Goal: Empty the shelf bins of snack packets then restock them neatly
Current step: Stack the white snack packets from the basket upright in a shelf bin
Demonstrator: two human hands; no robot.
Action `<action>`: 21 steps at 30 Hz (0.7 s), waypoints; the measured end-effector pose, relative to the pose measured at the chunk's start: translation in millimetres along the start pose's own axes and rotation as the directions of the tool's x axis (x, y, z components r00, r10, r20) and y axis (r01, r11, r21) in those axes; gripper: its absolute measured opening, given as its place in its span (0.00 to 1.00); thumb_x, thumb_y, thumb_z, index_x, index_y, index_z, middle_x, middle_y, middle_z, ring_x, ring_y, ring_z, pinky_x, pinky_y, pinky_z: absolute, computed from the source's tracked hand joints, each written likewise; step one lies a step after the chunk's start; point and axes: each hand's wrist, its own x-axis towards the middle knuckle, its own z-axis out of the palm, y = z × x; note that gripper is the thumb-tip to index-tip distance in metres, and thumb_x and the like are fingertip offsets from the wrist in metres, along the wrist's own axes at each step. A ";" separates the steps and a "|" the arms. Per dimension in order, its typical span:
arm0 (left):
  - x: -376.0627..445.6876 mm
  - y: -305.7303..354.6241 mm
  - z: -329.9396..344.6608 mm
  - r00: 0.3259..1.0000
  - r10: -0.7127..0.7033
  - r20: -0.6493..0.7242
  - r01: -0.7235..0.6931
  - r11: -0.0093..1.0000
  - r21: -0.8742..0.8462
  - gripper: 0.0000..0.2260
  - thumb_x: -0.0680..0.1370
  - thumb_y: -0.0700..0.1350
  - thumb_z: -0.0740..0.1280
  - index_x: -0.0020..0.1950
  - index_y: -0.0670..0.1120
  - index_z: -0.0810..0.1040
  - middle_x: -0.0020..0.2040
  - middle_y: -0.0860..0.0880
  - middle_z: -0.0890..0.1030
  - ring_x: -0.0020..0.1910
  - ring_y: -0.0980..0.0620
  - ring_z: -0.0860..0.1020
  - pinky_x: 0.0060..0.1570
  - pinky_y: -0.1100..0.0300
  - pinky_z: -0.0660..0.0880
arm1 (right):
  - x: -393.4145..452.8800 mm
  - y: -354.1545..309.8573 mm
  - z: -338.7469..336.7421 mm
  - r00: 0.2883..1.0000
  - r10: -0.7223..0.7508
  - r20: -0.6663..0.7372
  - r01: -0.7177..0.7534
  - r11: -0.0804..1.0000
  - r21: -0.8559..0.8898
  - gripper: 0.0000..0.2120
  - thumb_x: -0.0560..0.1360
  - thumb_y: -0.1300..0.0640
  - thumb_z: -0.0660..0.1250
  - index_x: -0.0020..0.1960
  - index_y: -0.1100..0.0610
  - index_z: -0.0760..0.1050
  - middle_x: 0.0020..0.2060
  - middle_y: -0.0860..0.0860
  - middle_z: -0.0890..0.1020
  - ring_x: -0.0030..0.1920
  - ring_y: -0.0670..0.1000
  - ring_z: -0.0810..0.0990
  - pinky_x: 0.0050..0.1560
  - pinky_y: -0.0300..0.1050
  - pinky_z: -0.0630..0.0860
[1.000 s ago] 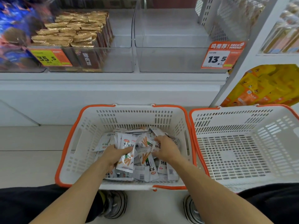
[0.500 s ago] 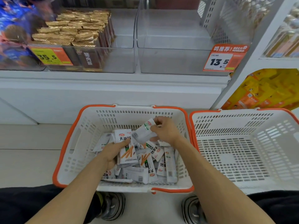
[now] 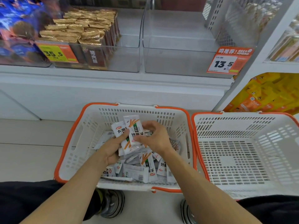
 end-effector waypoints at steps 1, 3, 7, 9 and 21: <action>0.3 0.7 -1.9 1.000 -0.005 -0.009 0.005 1.000 0.014 0.18 0.73 0.48 0.71 0.60 0.42 0.81 0.55 0.39 0.85 0.45 0.45 0.86 0.38 0.51 0.84 | 2.4 -0.5 -3.5 0.998 0.068 0.013 -0.069 0.997 0.020 0.33 0.62 0.56 0.85 0.63 0.54 0.75 0.56 0.45 0.81 0.57 0.44 0.81 0.57 0.45 0.81; 0.6 2.8 -4.7 1.000 -0.024 -0.011 0.024 0.998 0.052 0.20 0.71 0.47 0.72 0.60 0.41 0.81 0.56 0.38 0.84 0.45 0.44 0.86 0.41 0.48 0.84 | 7.3 -0.6 -14.8 0.976 0.203 0.076 -0.209 0.974 0.092 0.34 0.62 0.62 0.84 0.64 0.56 0.74 0.55 0.49 0.81 0.54 0.48 0.83 0.53 0.49 0.83; 4.2 5.6 -13.3 0.996 -0.079 -0.030 0.083 0.985 0.150 0.21 0.69 0.48 0.72 0.60 0.40 0.81 0.56 0.37 0.84 0.45 0.43 0.86 0.43 0.45 0.84 | 16.8 -2.8 -45.9 0.947 0.280 0.159 -0.314 0.914 0.257 0.16 0.70 0.75 0.73 0.53 0.60 0.80 0.51 0.57 0.85 0.51 0.58 0.85 0.56 0.58 0.82; 6.7 5.5 -19.9 0.996 -0.084 -0.036 0.089 0.976 0.196 0.24 0.69 0.49 0.72 0.62 0.40 0.79 0.57 0.37 0.84 0.48 0.42 0.85 0.45 0.45 0.83 | 20.6 -4.7 -65.0 0.942 0.275 0.193 -0.322 0.902 0.286 0.18 0.70 0.77 0.68 0.53 0.60 0.81 0.52 0.58 0.84 0.53 0.61 0.84 0.59 0.62 0.79; -7.7 2.7 -7.5 0.936 -0.236 0.260 0.094 0.883 0.461 0.46 0.48 0.58 0.87 0.60 0.39 0.78 0.56 0.35 0.83 0.46 0.41 0.86 0.40 0.49 0.83 | 16.7 -15.1 -49.3 0.956 0.079 0.281 -0.007 0.969 -0.246 0.27 0.66 0.62 0.81 0.64 0.56 0.80 0.57 0.50 0.85 0.52 0.46 0.84 0.55 0.43 0.82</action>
